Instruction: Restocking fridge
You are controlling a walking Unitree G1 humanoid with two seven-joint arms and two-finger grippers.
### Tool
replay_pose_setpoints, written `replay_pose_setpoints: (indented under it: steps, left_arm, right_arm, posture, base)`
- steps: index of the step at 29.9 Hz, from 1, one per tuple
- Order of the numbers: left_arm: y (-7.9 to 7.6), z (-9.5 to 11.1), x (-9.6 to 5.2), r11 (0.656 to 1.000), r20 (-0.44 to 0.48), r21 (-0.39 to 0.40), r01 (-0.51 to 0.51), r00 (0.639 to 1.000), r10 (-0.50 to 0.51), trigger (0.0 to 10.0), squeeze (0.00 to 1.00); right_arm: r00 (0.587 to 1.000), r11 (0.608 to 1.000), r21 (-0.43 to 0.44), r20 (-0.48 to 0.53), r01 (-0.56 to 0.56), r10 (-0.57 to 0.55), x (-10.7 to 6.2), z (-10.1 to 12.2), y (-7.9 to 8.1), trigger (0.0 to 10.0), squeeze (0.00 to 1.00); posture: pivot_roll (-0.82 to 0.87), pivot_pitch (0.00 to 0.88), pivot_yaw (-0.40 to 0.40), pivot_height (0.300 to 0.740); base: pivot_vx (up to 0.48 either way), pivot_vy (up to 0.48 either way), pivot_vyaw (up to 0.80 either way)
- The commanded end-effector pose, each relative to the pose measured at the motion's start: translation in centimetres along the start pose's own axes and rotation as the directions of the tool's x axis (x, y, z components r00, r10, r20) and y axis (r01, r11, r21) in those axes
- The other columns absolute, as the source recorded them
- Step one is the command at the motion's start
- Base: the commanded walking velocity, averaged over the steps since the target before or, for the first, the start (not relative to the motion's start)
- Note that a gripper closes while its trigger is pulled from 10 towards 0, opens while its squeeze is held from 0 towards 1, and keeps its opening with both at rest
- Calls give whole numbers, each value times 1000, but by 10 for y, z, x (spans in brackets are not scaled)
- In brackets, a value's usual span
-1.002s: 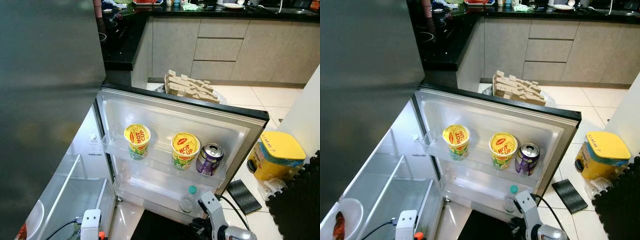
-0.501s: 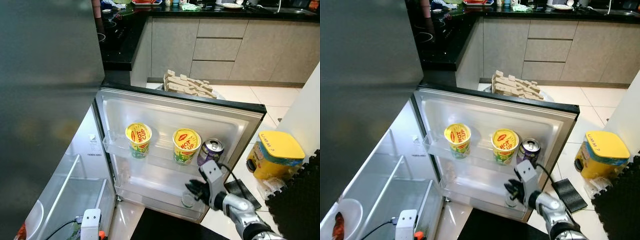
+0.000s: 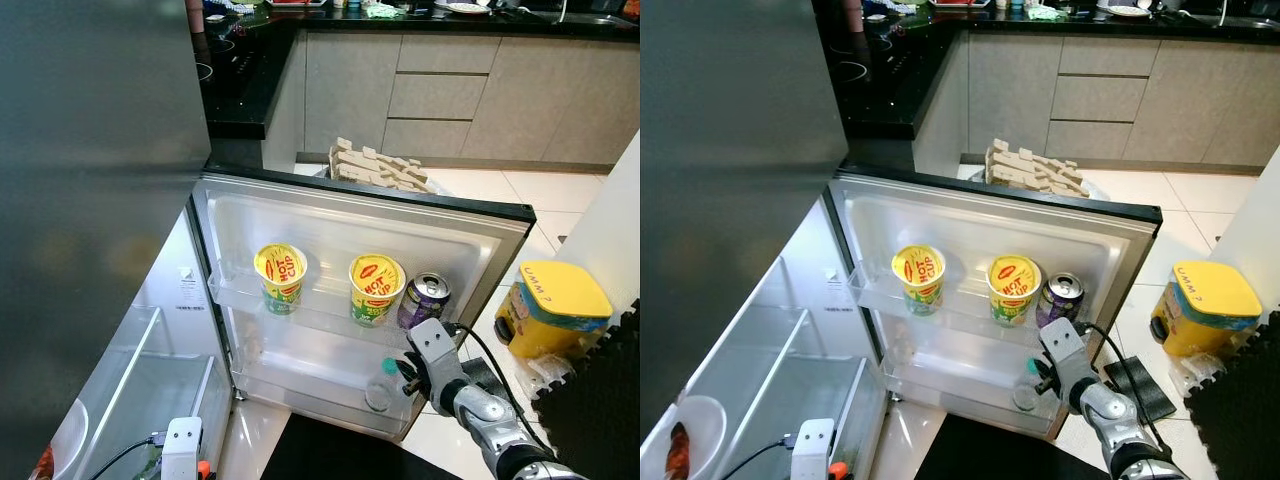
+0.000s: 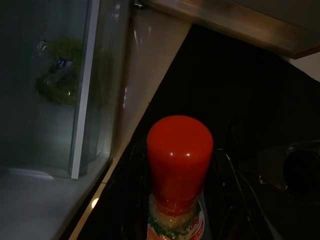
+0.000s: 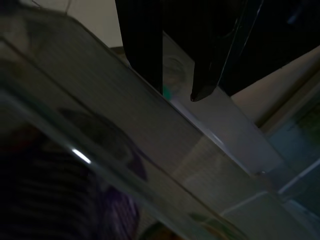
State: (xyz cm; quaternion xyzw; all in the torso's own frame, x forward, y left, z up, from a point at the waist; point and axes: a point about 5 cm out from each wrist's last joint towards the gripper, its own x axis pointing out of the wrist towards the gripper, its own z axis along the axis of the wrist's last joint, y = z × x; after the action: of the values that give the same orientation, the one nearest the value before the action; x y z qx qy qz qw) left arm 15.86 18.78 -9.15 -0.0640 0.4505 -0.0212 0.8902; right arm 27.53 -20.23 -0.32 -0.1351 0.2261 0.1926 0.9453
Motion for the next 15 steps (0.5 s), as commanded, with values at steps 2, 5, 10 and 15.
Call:
replay_pose_setpoints:
  steps: [2, 5, 10, 15]
  left_arm:
    - [-3, 0, 1, 1000, 7, 4, 16, 1000, -16, 10000, 0]
    - [-4, 1, 1, 1000, 9, 3, 19, 1000, -19, 10000, 0]
    - [-6, 0, 1, 999, 9, -5, 39, 999, -39, 10000, 0]
    - [-8, -1, 1, 999, 7, -5, 47, 999, -47, 10000, 0]
  right_arm:
    - [997, 997, 37, -19, -69, 70, -1, -7, 9, 10000, 0]
    - [993, 992, 53, -34, -115, 117, -2, -13, 17, 10000, 0]
    - [943, 951, 97, -134, -294, 305, -15, -44, 46, 10000, 0]
    - [903, 932, 77, -233, -354, 362, -27, -65, 53, 10000, 0]
  posture:
    - [-60, 0, -13, 740]
    - [-60, 0, -13, 740]
    - [-63, 0, -14, 740]
    - [-66, 0, -15, 740]
  base:
    - [0, 0, 0]
    - [0, 0, 0]
    - [0, 0, 0]
    - [0, 0, 0]
